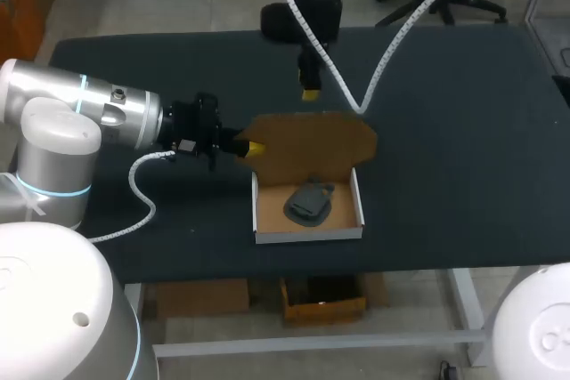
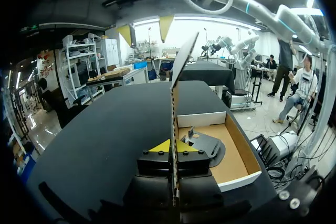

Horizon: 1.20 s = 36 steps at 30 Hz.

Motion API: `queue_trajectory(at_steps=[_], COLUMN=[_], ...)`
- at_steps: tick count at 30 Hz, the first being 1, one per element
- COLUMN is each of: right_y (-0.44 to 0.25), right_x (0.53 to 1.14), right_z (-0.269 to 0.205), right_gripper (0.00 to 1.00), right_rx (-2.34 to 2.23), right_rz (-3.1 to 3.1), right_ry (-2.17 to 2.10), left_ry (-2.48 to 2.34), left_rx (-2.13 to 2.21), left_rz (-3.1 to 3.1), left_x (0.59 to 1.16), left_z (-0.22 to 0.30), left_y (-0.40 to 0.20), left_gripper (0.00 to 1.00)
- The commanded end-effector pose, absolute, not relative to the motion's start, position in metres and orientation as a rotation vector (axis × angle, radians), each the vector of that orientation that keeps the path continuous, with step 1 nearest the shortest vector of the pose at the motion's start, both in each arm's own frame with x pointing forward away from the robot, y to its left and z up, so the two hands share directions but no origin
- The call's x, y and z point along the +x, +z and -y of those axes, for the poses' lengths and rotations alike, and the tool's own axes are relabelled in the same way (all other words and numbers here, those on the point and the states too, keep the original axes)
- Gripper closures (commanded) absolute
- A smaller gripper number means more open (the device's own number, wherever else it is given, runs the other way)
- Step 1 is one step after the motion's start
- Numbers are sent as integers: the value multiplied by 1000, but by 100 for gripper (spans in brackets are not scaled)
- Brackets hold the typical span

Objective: Assemble the packaging by folding the flat box into shape, placing the metal phone stand inside, and closing the box properly

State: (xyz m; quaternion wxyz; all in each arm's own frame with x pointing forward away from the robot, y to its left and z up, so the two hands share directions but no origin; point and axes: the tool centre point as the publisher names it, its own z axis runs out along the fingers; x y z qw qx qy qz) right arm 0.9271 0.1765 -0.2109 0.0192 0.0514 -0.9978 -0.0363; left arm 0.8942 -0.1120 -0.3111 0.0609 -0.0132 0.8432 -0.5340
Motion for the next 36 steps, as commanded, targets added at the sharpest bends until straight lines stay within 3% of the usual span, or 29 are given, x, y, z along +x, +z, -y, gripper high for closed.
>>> queue_trajectory(at_steps=[1,18,36], right_y=[-216,-220,-236], right_x=[915,890,885], right_z=[-176,-170,-174], right_gripper=[54,59,56], right_rx=[166,175,162], right_rz=[3107,3107,3085], right_ry=[-107,-83,-47], left_ry=[-1617,-1617,-1617], left_rx=[-39,-39,-39], left_rz=[-2548,-2548,-2548], left_x=[894,894,894], left_z=[113,113,113], left_y=[-313,-313,-313], left_gripper=[100,100,100])
